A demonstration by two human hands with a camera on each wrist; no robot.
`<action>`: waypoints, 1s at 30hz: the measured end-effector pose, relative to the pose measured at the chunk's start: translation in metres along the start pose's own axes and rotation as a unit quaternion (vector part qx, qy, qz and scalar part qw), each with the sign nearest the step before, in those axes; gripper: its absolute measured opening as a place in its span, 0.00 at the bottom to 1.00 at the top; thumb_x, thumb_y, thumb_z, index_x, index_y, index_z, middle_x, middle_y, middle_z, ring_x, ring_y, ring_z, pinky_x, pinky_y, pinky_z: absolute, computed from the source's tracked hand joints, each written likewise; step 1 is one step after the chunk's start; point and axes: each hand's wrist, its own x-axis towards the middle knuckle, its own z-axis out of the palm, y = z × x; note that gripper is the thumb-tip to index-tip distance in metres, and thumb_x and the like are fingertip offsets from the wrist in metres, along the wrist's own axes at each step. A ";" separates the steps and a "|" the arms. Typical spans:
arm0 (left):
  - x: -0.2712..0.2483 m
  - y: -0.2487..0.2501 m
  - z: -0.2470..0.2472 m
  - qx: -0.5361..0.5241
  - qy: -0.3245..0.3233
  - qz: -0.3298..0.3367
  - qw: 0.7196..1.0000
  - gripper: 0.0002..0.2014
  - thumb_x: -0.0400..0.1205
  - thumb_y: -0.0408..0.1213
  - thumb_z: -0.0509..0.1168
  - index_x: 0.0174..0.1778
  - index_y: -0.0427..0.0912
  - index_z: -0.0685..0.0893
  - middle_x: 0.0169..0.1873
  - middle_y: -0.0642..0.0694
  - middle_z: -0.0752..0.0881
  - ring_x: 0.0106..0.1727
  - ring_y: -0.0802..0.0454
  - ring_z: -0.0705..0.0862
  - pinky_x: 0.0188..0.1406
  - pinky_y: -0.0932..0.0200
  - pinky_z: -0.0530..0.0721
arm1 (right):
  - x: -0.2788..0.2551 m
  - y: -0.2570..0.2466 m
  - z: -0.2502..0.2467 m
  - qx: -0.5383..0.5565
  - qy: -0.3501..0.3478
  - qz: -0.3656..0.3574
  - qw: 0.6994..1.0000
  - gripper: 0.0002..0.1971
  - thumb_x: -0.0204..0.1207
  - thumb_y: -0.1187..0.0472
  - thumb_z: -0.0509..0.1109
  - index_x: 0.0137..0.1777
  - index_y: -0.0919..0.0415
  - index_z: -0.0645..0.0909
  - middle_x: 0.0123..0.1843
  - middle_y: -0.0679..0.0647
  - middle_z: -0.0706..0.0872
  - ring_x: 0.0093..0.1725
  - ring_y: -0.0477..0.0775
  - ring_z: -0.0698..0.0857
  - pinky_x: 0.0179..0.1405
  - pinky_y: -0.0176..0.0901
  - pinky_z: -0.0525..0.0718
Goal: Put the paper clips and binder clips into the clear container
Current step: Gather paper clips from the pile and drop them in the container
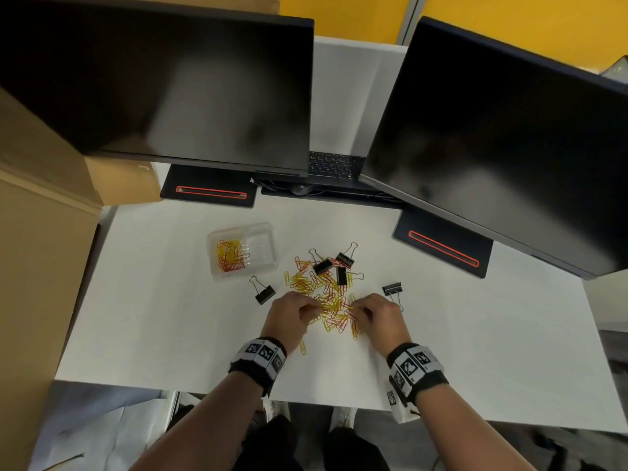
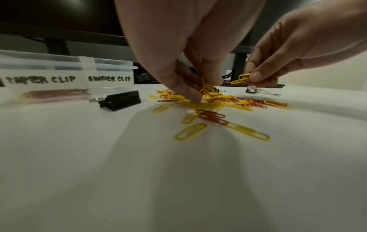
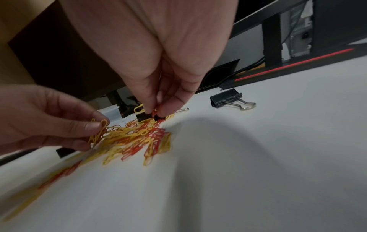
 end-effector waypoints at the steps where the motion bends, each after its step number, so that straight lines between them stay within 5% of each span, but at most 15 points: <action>1: -0.002 0.001 0.000 -0.016 0.008 -0.004 1.000 0.06 0.77 0.37 0.76 0.49 0.46 0.92 0.46 0.53 0.88 0.44 0.65 0.86 0.43 0.73 0.84 | -0.001 -0.001 -0.002 0.022 0.013 0.011 1.000 0.05 0.74 0.67 0.75 0.46 0.59 0.90 0.42 0.49 0.88 0.38 0.40 0.83 0.42 0.19 0.76; 6: -0.004 0.005 -0.007 -0.057 0.049 -0.003 0.997 0.06 0.76 0.38 0.77 0.48 0.50 0.92 0.45 0.58 0.88 0.46 0.68 0.85 0.47 0.74 0.82 | 0.002 -0.008 -0.005 0.110 0.046 0.056 0.991 0.06 0.72 0.66 0.78 0.46 0.56 0.90 0.39 0.47 0.88 0.38 0.41 0.85 0.41 0.31 0.83; 12: -0.006 0.015 -0.028 -0.095 0.099 -0.006 0.991 0.06 0.76 0.40 0.77 0.46 0.54 0.92 0.44 0.59 0.90 0.44 0.66 0.87 0.48 0.71 0.85 | 0.017 -0.046 -0.007 0.205 0.054 0.053 0.976 0.06 0.71 0.67 0.79 0.47 0.60 0.90 0.38 0.50 0.88 0.36 0.36 0.84 0.38 0.23 0.80; 18: -0.001 0.008 -0.081 -0.150 0.185 -0.059 0.969 0.04 0.76 0.40 0.77 0.45 0.49 0.93 0.38 0.56 0.91 0.37 0.67 0.88 0.38 0.79 0.80 | 0.061 -0.097 0.018 0.223 0.006 0.036 0.974 0.05 0.72 0.63 0.78 0.47 0.55 0.90 0.40 0.48 0.90 0.40 0.42 0.87 0.43 0.31 0.85; 22: 0.017 -0.005 -0.120 -0.148 0.239 -0.079 0.956 0.04 0.76 0.43 0.77 0.45 0.53 0.92 0.37 0.56 0.91 0.39 0.67 0.88 0.41 0.83 0.77 | 0.092 -0.137 0.049 0.204 -0.011 0.005 0.979 0.05 0.71 0.63 0.79 0.46 0.55 0.90 0.40 0.48 0.91 0.39 0.40 0.87 0.42 0.30 0.85; 25: 0.033 -0.017 -0.143 -0.159 0.257 -0.088 0.949 0.05 0.76 0.42 0.77 0.46 0.50 0.92 0.37 0.53 0.92 0.41 0.59 0.91 0.44 0.76 0.83 | 0.113 -0.165 0.072 0.198 -0.039 0.007 0.979 0.05 0.71 0.63 0.79 0.45 0.55 0.90 0.39 0.49 0.91 0.38 0.46 0.88 0.44 0.35 0.87; 30: 0.049 -0.033 -0.160 -0.118 0.270 -0.111 0.949 0.06 0.76 0.43 0.76 0.48 0.49 0.93 0.37 0.53 0.91 0.41 0.60 0.89 0.49 0.66 0.85 | 0.132 -0.191 0.099 0.127 -0.072 0.003 0.989 0.04 0.71 0.64 0.77 0.45 0.57 0.91 0.35 0.47 0.88 0.36 0.44 0.85 0.43 0.32 0.82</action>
